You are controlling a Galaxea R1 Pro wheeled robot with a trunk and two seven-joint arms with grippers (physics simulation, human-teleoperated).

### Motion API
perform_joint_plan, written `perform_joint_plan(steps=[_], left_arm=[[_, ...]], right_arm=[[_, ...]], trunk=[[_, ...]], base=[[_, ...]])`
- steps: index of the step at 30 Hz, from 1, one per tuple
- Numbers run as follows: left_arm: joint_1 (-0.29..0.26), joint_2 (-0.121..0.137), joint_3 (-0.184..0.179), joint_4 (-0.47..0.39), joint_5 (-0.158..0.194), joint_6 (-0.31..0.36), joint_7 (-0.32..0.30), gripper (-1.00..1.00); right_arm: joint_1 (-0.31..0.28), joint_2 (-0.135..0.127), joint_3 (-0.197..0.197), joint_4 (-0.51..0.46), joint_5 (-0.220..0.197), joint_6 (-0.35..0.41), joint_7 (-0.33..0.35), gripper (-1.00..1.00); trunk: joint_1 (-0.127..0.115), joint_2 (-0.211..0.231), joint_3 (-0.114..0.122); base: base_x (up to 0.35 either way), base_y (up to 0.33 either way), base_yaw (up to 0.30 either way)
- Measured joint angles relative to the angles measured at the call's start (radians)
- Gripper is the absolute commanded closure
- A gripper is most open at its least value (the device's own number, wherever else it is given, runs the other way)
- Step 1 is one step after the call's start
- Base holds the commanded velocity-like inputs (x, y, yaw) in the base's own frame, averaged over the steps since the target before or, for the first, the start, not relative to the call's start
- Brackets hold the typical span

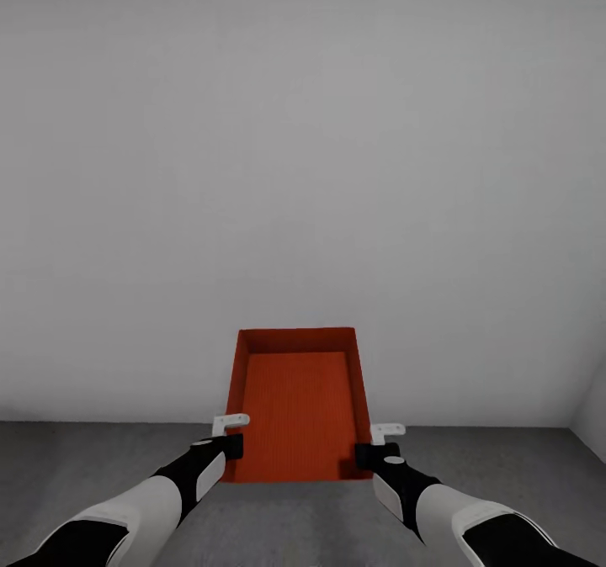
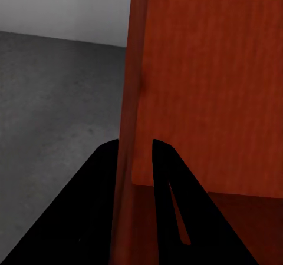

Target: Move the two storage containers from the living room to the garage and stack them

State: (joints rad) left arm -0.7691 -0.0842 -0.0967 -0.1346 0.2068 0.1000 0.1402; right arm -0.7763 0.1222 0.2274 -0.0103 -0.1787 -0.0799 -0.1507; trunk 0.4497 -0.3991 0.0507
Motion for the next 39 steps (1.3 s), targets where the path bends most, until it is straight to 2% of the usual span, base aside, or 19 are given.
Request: perform_joint_plan(steps=[39], left_arm=[[0.000, -0.001, 0.002, 0.001, 0.000, -0.006, 0.000, 1.00]], right_arm=[[0.000, -0.001, 0.002, -0.004, 0.001, 0.000, 0.000, 1.00]], trunk=[[0.000, 0.001, -0.062]], base=[[0.000, 0.000, 0.000]])
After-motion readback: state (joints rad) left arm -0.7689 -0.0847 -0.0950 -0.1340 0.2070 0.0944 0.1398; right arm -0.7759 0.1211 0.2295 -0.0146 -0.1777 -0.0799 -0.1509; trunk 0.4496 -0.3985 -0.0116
